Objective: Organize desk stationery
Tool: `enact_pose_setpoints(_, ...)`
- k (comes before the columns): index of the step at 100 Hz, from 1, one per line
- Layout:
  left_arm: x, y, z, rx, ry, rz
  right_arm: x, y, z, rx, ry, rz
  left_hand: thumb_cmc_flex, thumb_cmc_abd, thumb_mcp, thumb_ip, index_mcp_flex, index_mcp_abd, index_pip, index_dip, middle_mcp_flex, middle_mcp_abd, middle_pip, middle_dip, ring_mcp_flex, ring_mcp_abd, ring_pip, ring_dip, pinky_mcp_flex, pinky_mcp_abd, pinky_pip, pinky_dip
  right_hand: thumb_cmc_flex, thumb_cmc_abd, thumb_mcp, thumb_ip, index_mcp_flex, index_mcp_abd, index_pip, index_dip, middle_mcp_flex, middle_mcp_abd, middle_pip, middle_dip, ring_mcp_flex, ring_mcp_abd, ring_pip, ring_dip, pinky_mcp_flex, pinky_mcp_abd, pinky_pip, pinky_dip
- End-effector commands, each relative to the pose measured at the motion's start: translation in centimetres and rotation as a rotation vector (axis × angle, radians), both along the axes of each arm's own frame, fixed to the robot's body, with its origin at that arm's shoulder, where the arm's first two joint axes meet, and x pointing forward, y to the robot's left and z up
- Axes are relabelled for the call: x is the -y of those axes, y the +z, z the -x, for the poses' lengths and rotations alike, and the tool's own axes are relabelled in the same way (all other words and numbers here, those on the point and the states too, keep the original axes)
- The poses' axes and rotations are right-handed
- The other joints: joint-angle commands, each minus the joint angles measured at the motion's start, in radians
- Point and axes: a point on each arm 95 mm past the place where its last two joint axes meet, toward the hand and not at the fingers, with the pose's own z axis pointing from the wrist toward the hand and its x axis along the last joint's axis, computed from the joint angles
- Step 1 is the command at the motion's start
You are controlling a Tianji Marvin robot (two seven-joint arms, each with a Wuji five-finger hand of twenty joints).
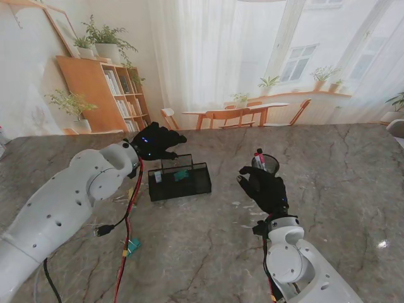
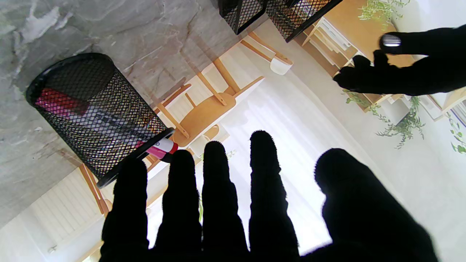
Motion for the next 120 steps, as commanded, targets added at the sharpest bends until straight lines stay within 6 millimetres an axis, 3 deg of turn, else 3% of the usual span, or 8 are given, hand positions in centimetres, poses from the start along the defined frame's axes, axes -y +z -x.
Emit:
enact_pose_setpoints(1, 0.0, -1.5, 1.7, -0.035, -0.011, -0.003, -0.1, -0.2, 0.0, -0.009, 0.008, -0.004, -0.061, 0.079, 0.009, 0.017, -0.050, 0.005, -0.030, 0.003, -0.044, 0.007, -0.061, -0.041, -0.045, 0.028, -0.078, -0.058, -0.051, 0.087, -0.076, -0.045, -0.003, 0.020, -0.031, -0.004, 0.013, 0.004, 0.002, 0.018, 0.005, 0.001, 0.013, 0.015, 0.016, 0.002, -0.006, 0.012, -0.004, 0.005, 0.012, 0.016)
enact_pose_setpoints(7, -0.3, -1.5, 3.2, -0.044, 0.002, 0.011, -0.1, -0.2, 0.0, -0.009, 0.008, -0.007, -0.125, 0.091, 0.009, 0.018, -0.085, -0.002, -0.056, -0.006, -0.069, 0.011, -0.115, -0.076, -0.082, 0.054, -0.151, -0.112, -0.086, 0.152, -0.138, -0.072, -0.003, 0.019, -0.032, -0.004, 0.016, 0.003, 0.003, 0.019, 0.005, 0.000, 0.013, 0.015, 0.016, 0.003, -0.005, 0.012, -0.004, 0.005, 0.012, 0.016)
enact_pose_setpoints(15, -0.7, -1.6, 5.2, -0.053, 0.020, 0.024, -0.2, -0.2, 0.0, -0.009, 0.010, -0.011, -0.181, 0.102, 0.009, 0.019, -0.128, -0.007, -0.082, -0.017, -0.100, 0.018, -0.165, -0.106, -0.125, 0.078, -0.218, -0.164, -0.123, 0.197, -0.198, -0.101, -0.003, 0.020, -0.032, -0.004, 0.015, 0.003, 0.002, 0.019, 0.005, -0.001, 0.013, 0.015, 0.016, 0.003, -0.006, 0.012, -0.004, 0.005, 0.012, 0.016)
enact_pose_setpoints(48, -2.4, -4.0, 13.4, -0.108, 0.077, -0.011, -0.8, -0.2, 0.0, -0.009, 0.037, -0.028, -0.301, 0.108, 0.008, 0.020, -0.225, -0.024, -0.124, -0.042, -0.187, 0.043, -0.225, -0.159, -0.224, 0.131, -0.309, -0.253, -0.175, 0.274, -0.306, -0.150, -0.004, 0.021, -0.033, -0.004, 0.015, 0.003, 0.002, 0.018, 0.005, -0.001, 0.013, 0.014, 0.016, 0.002, -0.007, 0.011, -0.004, 0.004, 0.012, 0.016)
enact_pose_setpoints(76, -4.8, -6.3, 17.8, -0.122, 0.174, -0.095, -1.5, -0.2, 0.0, -0.008, 0.072, -0.020, -0.305, 0.097, 0.014, 0.022, -0.258, -0.019, -0.137, -0.050, -0.220, 0.057, -0.230, -0.173, -0.250, 0.146, -0.313, -0.264, -0.182, 0.280, -0.330, -0.158, -0.005, 0.022, -0.033, -0.004, 0.015, 0.001, 0.002, 0.018, 0.005, -0.002, 0.013, 0.014, 0.017, 0.001, -0.007, 0.011, -0.004, 0.005, 0.011, 0.016)
enact_pose_setpoints(102, -7.5, -8.8, 19.5, -0.118, 0.356, -0.122, -1.7, -0.2, 0.1, -0.008, 0.091, 0.012, -0.273, 0.089, 0.014, 0.020, -0.245, 0.001, -0.127, -0.046, -0.219, 0.068, -0.223, -0.169, -0.253, 0.155, -0.294, -0.247, -0.187, 0.267, -0.311, -0.142, -0.005, 0.023, -0.033, -0.004, 0.014, 0.002, 0.002, 0.018, 0.004, -0.002, 0.012, 0.014, 0.017, 0.002, -0.007, 0.011, -0.004, 0.004, 0.011, 0.016)
enact_pose_setpoints(120, -8.3, -10.4, 20.4, -0.121, 0.429, -0.080, -1.8, -0.3, 0.2, -0.014, 0.106, 0.034, -0.285, 0.079, 0.009, 0.020, -0.238, 0.010, -0.124, -0.046, -0.212, 0.060, -0.220, -0.165, -0.245, 0.144, -0.287, -0.238, -0.181, 0.256, -0.298, -0.134, -0.005, 0.024, -0.033, -0.004, 0.013, 0.002, 0.002, 0.018, 0.004, -0.001, 0.013, 0.014, 0.016, 0.001, -0.007, 0.012, -0.004, 0.004, 0.011, 0.016)
